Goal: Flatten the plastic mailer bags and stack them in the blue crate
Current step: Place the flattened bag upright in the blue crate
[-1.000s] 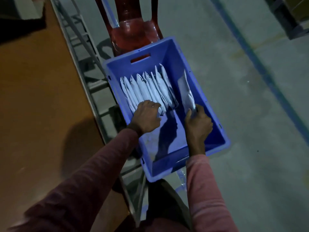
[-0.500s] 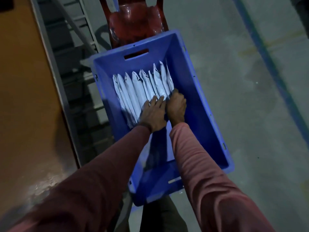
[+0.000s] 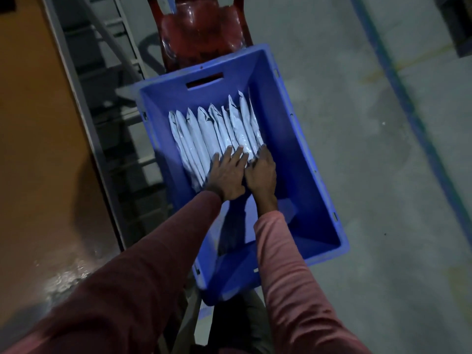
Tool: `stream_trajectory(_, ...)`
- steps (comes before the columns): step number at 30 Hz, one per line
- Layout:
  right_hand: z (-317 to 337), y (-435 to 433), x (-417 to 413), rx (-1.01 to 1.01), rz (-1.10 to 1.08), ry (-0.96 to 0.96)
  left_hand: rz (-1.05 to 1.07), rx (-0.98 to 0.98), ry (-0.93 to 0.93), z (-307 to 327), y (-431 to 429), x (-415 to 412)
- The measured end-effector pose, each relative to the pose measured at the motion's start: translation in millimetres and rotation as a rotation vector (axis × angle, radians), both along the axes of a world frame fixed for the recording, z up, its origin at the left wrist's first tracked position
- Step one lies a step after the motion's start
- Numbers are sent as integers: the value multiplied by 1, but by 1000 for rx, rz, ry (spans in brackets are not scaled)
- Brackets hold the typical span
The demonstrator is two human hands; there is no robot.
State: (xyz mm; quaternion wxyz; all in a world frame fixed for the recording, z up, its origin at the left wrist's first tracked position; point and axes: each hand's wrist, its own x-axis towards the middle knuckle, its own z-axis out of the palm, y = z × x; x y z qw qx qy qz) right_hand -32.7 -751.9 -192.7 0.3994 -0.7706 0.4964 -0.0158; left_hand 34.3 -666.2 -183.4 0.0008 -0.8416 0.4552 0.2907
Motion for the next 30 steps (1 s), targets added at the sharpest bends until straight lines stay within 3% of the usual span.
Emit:
stream_trajectory(5, 28, 18, -19, -104, -28, -69, 182, -83, -100, 40, 17, -8)
stream_trajectory(11, 89, 87, -36, -217, 147, -261, 354, -387, -264, 135, 95, -37)
stream_trajectory(23, 211, 319, -36, -489, 482, -526, 587, -551, -511, 222, 387, -47)
stream_trajectory(30, 242, 447, -8, -586, 753, -510, 712, -624, -577, 234, 542, -57)
